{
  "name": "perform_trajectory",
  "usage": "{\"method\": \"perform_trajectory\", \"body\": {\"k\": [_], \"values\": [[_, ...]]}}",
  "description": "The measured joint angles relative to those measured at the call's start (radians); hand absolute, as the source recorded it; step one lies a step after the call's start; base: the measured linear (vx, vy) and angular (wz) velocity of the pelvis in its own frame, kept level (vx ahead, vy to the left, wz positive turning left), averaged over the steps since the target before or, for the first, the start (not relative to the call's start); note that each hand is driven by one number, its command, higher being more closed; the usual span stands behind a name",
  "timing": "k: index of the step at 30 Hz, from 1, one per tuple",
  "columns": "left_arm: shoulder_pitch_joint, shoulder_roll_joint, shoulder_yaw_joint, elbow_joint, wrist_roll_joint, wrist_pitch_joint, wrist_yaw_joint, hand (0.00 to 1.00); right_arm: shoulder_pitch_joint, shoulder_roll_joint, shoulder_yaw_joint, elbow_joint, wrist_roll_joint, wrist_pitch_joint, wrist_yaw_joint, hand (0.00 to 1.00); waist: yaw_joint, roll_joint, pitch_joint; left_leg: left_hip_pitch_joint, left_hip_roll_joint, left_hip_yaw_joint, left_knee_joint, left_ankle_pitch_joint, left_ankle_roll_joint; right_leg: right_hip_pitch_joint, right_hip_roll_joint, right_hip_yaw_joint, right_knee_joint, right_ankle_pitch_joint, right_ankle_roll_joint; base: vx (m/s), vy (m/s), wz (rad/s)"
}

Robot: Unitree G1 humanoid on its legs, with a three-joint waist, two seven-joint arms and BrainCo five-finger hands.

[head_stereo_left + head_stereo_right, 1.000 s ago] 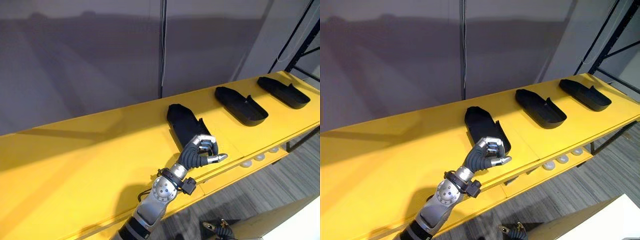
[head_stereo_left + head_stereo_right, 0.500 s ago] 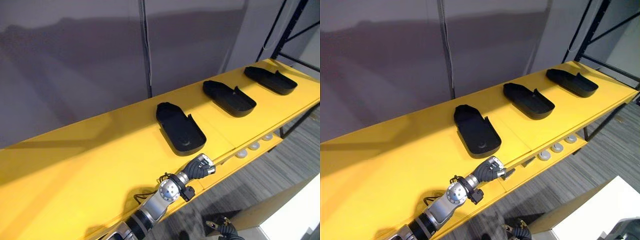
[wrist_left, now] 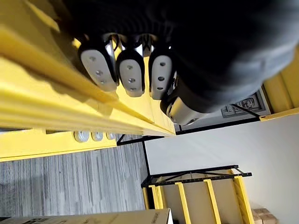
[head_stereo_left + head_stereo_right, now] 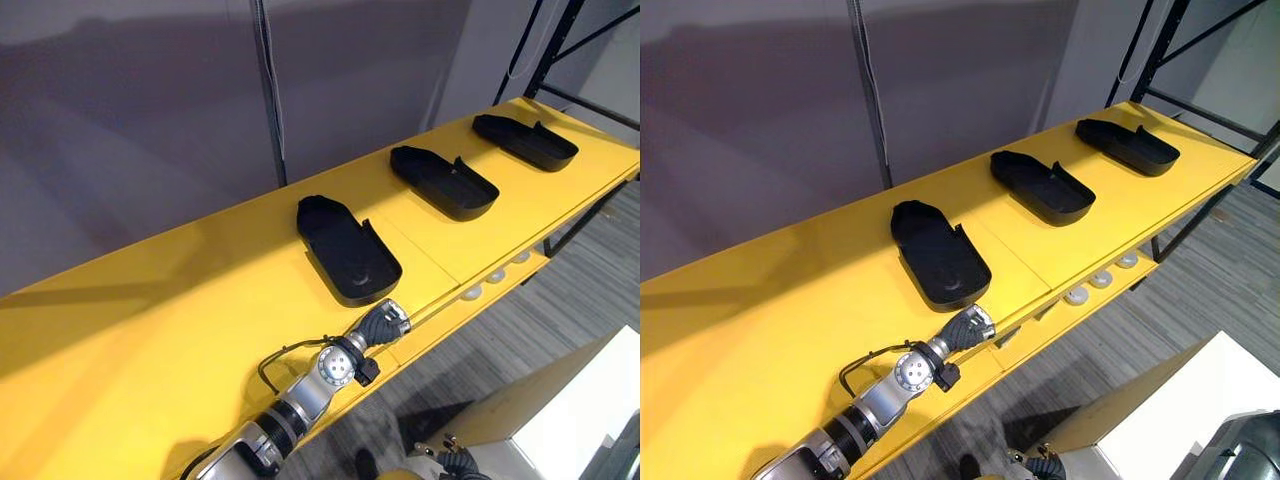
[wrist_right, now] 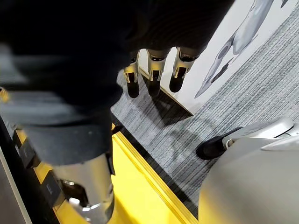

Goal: Walk over and take plastic housings, then place them on the shelf

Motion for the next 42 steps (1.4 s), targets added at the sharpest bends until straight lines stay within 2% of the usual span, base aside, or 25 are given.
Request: {"method": "perform_trajectory", "body": {"k": [11,18,36,40,42], "values": [[-0.066,-0.029,0.042,0.078,0.029,-0.003,0.070,1.00,0.006,0.004,-0.009,0.008,0.000,0.000,-0.008,0.00,-0.005,-0.008,0.017,0.006,0.001,0.005,-0.004,0.000,-0.001,0.001,0.002,0.005,-0.001,0.000,0.000,0.00,0.000,0.00],[-0.082,-0.035,0.118,0.095,0.050,-0.001,0.121,1.00,0.009,0.008,-0.011,0.009,0.000,0.000,-0.017,0.00,-0.026,-0.016,0.027,0.007,0.004,0.012,-0.004,-0.002,-0.003,-0.001,0.005,0.010,-0.001,-0.001,0.000,0.00,-0.003,-0.01],[-0.118,-0.031,0.163,0.112,0.051,0.008,0.144,1.00,0.015,0.007,-0.011,0.010,-0.017,0.000,-0.020,0.00,-0.026,-0.016,0.030,0.007,0.004,0.030,-0.006,-0.003,-0.005,-0.012,0.006,0.026,0.000,0.000,0.000,0.00,-0.004,-0.03],[-0.065,-0.014,0.145,0.004,0.046,0.020,0.138,1.00,0.015,0.006,-0.010,0.010,-0.017,0.000,-0.020,0.00,-0.025,-0.015,0.031,0.001,0.002,0.010,-0.006,-0.001,-0.002,-0.008,0.002,0.007,0.001,0.000,0.000,-0.01,-0.011,0.13],[-0.010,0.006,0.133,-0.115,0.033,0.021,0.124,1.00,0.012,0.006,-0.009,0.010,-0.017,0.000,-0.020,0.00,-0.010,-0.014,0.031,-0.005,0.000,-0.001,-0.004,0.003,0.000,-0.007,-0.001,-0.003,0.001,0.000,0.000,-0.02,-0.018,0.16]]}}
